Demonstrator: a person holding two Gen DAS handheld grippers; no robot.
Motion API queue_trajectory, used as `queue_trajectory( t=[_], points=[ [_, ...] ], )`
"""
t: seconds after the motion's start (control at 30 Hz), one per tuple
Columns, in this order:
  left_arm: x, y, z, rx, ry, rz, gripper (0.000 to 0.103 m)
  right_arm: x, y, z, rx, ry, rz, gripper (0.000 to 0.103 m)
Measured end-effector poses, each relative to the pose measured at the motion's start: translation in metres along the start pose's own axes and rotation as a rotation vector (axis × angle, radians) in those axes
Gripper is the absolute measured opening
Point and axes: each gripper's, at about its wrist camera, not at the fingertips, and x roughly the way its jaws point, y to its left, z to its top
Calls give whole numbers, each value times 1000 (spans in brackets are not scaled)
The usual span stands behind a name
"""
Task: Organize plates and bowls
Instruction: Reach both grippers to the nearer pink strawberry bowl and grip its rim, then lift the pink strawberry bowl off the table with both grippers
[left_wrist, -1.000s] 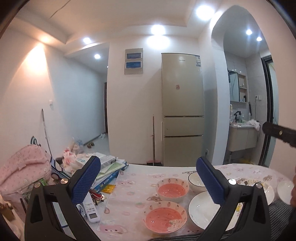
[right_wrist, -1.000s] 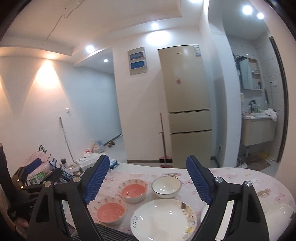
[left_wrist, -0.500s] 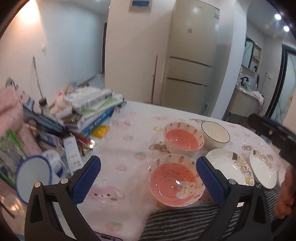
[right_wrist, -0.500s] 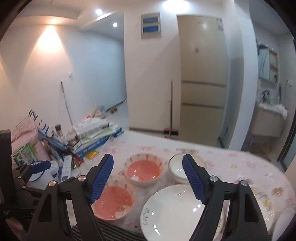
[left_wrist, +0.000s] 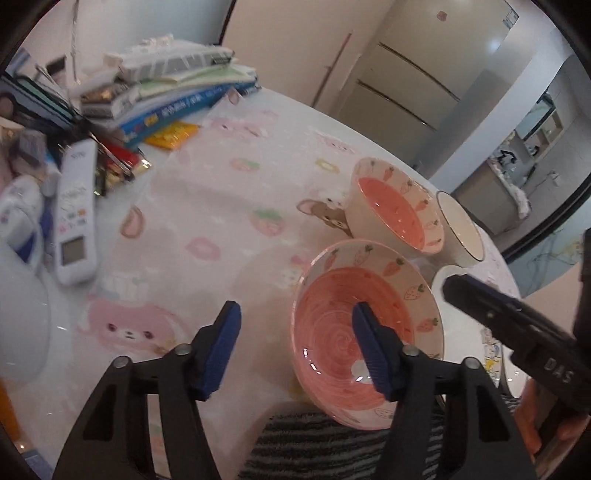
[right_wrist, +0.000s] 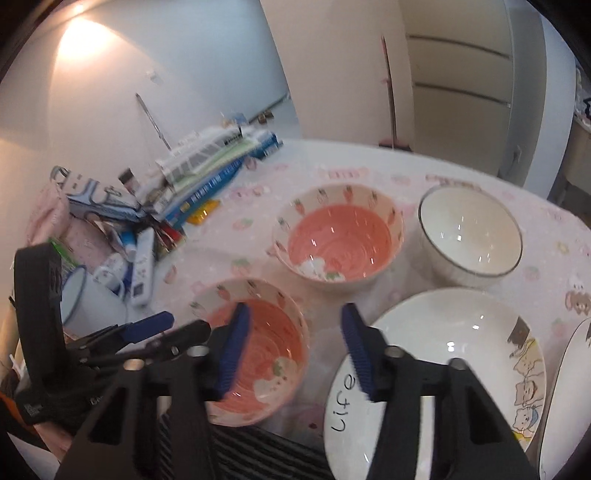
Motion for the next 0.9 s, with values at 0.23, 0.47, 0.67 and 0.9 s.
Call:
queue_trajectory(
  t=[0.23, 0.47, 0.67, 0.9],
  points=[
    [17, -4, -5, 38, 30, -10, 20, 27, -7, -12, 50, 106, 87, 28],
    [27, -1, -11, 50, 42, 26, 11, 57, 3, -26, 17, 172, 25, 16],
    [25, -5, -13, 82, 13, 39, 11, 56, 14, -34, -44, 140, -56, 15],
    [18, -7, -13, 93, -14, 24, 11, 49, 12, -32, -25, 134, -44, 15]
  ],
)
